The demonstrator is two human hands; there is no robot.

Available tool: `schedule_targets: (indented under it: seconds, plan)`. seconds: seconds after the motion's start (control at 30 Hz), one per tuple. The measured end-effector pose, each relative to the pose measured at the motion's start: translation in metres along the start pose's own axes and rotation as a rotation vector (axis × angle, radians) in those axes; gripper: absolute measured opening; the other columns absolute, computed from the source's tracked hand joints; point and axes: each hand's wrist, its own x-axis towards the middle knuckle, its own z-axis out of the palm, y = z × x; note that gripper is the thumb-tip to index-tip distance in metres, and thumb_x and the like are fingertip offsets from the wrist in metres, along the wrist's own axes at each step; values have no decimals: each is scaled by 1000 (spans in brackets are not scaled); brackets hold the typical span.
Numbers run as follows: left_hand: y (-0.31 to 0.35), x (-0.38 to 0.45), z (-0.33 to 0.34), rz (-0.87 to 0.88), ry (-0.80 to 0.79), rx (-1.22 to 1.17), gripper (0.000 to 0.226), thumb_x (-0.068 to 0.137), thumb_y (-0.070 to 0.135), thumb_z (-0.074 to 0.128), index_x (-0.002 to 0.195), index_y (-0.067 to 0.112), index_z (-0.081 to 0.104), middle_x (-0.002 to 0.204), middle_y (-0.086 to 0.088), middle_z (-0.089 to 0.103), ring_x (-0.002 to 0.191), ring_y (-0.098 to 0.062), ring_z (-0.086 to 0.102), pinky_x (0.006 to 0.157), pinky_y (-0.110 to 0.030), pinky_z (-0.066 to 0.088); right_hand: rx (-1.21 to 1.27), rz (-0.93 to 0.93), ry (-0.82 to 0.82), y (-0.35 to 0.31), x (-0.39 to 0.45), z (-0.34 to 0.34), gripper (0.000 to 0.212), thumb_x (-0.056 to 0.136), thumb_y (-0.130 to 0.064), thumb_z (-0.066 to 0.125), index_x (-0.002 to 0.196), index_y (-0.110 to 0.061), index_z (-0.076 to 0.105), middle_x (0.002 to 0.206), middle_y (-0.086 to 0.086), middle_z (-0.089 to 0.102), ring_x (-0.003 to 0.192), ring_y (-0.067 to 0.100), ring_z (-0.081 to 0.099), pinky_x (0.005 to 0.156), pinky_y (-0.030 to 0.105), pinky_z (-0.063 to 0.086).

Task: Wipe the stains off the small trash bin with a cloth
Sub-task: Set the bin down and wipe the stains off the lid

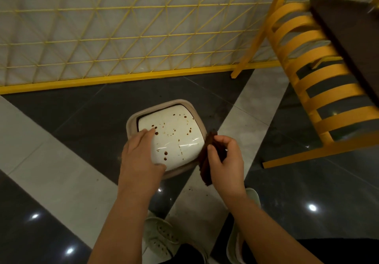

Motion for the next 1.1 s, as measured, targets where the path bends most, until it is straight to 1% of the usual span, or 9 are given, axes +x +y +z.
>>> schedule_targets:
  seconds: [0.13, 0.27, 0.33, 0.47, 0.6, 0.7, 0.87, 1.03, 1.1]
  plan:
    - [8, -1, 7, -23, 0, 14, 94, 72, 19, 78, 147, 33, 23, 152, 7, 20, 142, -20, 18, 111, -46, 30, 58, 54, 48, -7, 5, 1, 29, 93, -28, 59, 114, -43, 47, 123, -16, 54, 112, 6, 54, 92, 29, 52]
    - [18, -2, 10, -47, -12, 58, 92, 74, 21, 77, 147, 33, 21, 151, 7, 19, 141, -22, 16, 110, -46, 32, 63, 60, -33, 6, -24, 16, 28, 91, -26, 60, 111, -42, 49, 119, -18, 55, 112, 3, 54, 79, 13, 49]
    - [23, -4, 9, -48, -20, 76, 90, 75, 23, 76, 146, 33, 21, 150, 7, 19, 140, -23, 17, 109, -45, 34, 24, 32, -79, 13, -35, 21, 26, 91, -25, 61, 109, -40, 50, 116, -18, 57, 110, 2, 55, 76, 12, 50]
    - [30, -10, 9, -18, -93, 140, 89, 77, 27, 74, 148, 33, 21, 150, 8, 19, 137, -23, 20, 107, -43, 35, 60, 34, 35, 11, -7, 3, 24, 92, -26, 58, 110, -40, 51, 114, -15, 58, 104, 5, 58, 75, 18, 55]
    - [41, -17, 18, 17, -98, 188, 87, 80, 32, 71, 149, 31, 19, 149, 4, 21, 137, -22, 23, 109, -41, 34, 30, -9, 138, 2, 18, -14, 27, 93, -24, 57, 116, -38, 54, 117, -17, 55, 104, -2, 54, 94, 23, 46]
    - [47, -17, 22, 13, -66, 221, 88, 78, 36, 71, 149, 32, 20, 146, 3, 25, 136, -22, 26, 110, -41, 33, 15, -18, 69, 8, -4, -9, 27, 92, -24, 58, 111, -43, 53, 113, -22, 55, 102, -4, 54, 93, 27, 51]
    - [46, -16, 26, 6, -42, 213, 85, 80, 34, 70, 149, 33, 20, 143, 3, 28, 135, -21, 29, 108, -40, 35, 44, -69, -67, 33, -34, -4, 31, 89, -20, 62, 100, -49, 56, 103, -17, 60, 94, 9, 64, 80, 39, 58]
    - [50, -14, 29, 45, -36, 256, 89, 79, 42, 69, 151, 31, 17, 142, 2, 29, 133, -22, 31, 110, -40, 35, 7, -92, 80, 14, 12, -13, 22, 93, -23, 58, 109, -38, 57, 110, -19, 57, 102, -6, 54, 84, 13, 47]
    - [51, -13, 30, 42, -58, 268, 95, 75, 51, 69, 151, 31, 14, 143, 3, 27, 135, -22, 30, 111, -42, 34, 49, -58, 99, 8, 19, -10, 23, 94, -24, 57, 112, -38, 58, 111, -20, 56, 103, -5, 54, 85, 13, 46]
